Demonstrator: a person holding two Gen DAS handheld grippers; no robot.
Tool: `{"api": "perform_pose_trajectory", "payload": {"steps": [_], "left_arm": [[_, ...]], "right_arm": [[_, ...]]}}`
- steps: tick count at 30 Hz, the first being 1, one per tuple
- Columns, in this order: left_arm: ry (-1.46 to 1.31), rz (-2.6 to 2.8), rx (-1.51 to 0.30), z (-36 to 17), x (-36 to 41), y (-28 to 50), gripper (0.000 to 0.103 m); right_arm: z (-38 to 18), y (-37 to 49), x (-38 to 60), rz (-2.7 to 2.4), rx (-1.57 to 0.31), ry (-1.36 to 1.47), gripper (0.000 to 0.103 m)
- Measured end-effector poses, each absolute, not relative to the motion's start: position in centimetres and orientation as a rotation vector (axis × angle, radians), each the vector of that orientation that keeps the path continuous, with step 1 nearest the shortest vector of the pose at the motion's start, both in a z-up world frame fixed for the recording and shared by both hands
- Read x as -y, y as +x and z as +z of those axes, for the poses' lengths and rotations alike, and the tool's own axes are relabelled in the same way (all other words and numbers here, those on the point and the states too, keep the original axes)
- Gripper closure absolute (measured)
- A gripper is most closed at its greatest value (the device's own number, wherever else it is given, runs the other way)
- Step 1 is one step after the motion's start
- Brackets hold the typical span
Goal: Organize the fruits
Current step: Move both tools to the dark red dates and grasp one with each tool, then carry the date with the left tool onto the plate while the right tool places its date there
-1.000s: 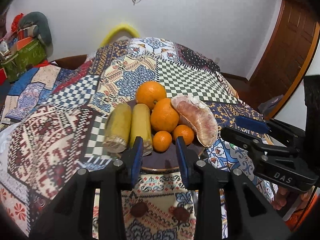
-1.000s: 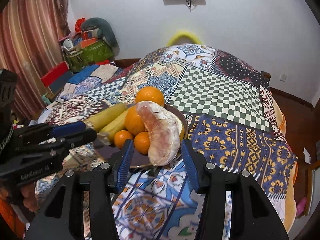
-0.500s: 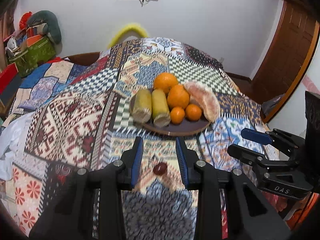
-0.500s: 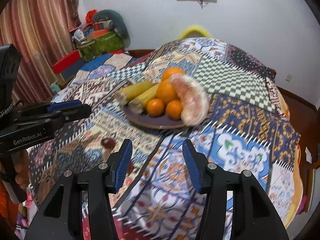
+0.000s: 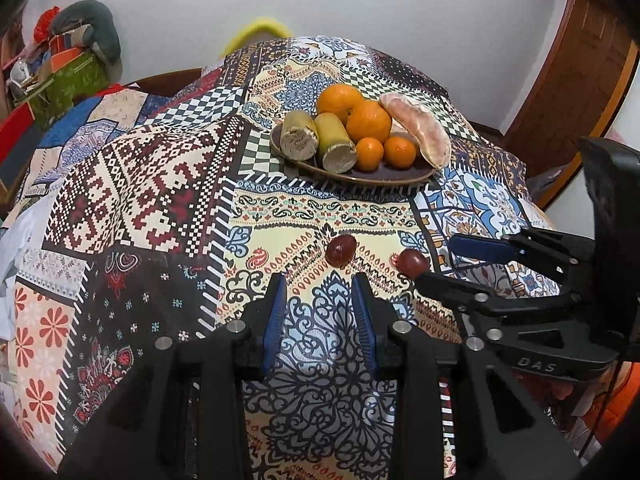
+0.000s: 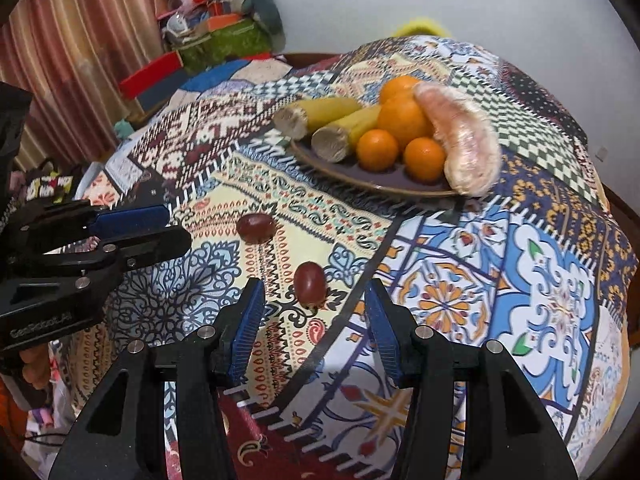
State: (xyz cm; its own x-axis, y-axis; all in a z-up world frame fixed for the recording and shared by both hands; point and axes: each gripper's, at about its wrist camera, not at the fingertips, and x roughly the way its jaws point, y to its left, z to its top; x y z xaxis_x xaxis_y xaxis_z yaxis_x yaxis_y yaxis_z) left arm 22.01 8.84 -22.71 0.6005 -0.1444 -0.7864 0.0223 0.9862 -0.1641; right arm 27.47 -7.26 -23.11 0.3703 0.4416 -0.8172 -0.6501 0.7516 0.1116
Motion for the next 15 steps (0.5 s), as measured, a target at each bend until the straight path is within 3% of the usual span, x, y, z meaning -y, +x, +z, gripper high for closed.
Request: {"api": "perform_pose_trajectory", "payload": {"steps": [5,10,15], "left_arm": [[-0.134,-0.103,-0.912,-22.9,-8.5,22.1,0.07],[-0.12,-0.12,-0.907,-22.9,-7.7,22.8,0.07],[-0.13,-0.143,-0.921,-23.4,-7.1,24.1,0.07]], "right_arm": [[-23.8,27.6,6.9,0.716,-0.985,-0.252,0.068],[-24.2,27.9,6.8,0.728,-1.003,-0.241,0.086],[-23.4,28.0,7.8,0.72,-0.969,-0.223,0.086]]}}
